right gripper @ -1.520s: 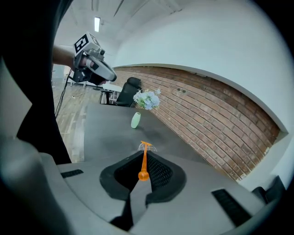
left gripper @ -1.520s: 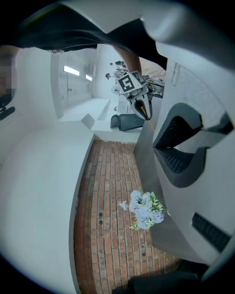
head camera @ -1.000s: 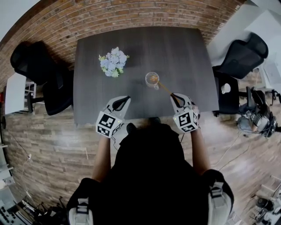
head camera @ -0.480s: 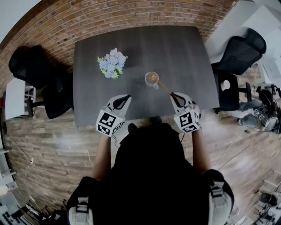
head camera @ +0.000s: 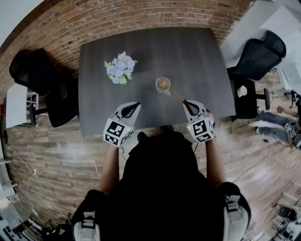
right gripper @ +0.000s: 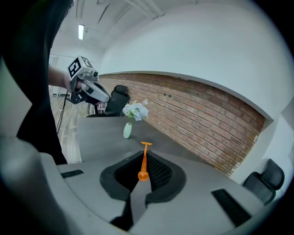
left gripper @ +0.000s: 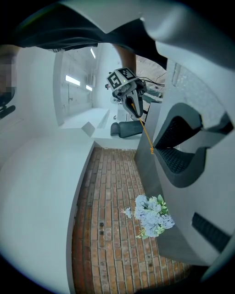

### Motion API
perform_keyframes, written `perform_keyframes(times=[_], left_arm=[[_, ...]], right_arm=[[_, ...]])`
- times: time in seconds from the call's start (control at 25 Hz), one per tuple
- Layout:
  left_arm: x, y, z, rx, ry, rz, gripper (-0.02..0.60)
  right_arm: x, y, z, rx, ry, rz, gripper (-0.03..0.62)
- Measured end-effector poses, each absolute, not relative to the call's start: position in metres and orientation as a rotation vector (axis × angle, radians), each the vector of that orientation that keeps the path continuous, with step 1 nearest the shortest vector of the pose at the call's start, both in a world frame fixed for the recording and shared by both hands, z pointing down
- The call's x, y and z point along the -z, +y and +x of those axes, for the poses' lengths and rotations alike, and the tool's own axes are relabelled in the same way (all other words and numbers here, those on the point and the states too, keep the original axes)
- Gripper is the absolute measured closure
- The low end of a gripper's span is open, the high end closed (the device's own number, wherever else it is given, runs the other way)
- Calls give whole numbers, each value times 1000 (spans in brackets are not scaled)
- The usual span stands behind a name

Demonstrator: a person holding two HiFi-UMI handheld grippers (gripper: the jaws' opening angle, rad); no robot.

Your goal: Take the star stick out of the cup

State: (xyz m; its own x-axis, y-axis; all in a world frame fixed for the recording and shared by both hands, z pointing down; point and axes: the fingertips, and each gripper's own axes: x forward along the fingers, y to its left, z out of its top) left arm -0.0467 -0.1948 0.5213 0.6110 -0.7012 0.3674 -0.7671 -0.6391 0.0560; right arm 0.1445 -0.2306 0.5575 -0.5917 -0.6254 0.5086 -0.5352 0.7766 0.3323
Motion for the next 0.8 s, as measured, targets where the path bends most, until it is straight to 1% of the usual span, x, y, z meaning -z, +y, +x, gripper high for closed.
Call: perform_keyframes(times=[0.8], left_arm=[[-525, -200, -46, -461, -1274, 2587, 580]], right_arm=[[-568, -250, 150, 191, -2321, 815, 581]])
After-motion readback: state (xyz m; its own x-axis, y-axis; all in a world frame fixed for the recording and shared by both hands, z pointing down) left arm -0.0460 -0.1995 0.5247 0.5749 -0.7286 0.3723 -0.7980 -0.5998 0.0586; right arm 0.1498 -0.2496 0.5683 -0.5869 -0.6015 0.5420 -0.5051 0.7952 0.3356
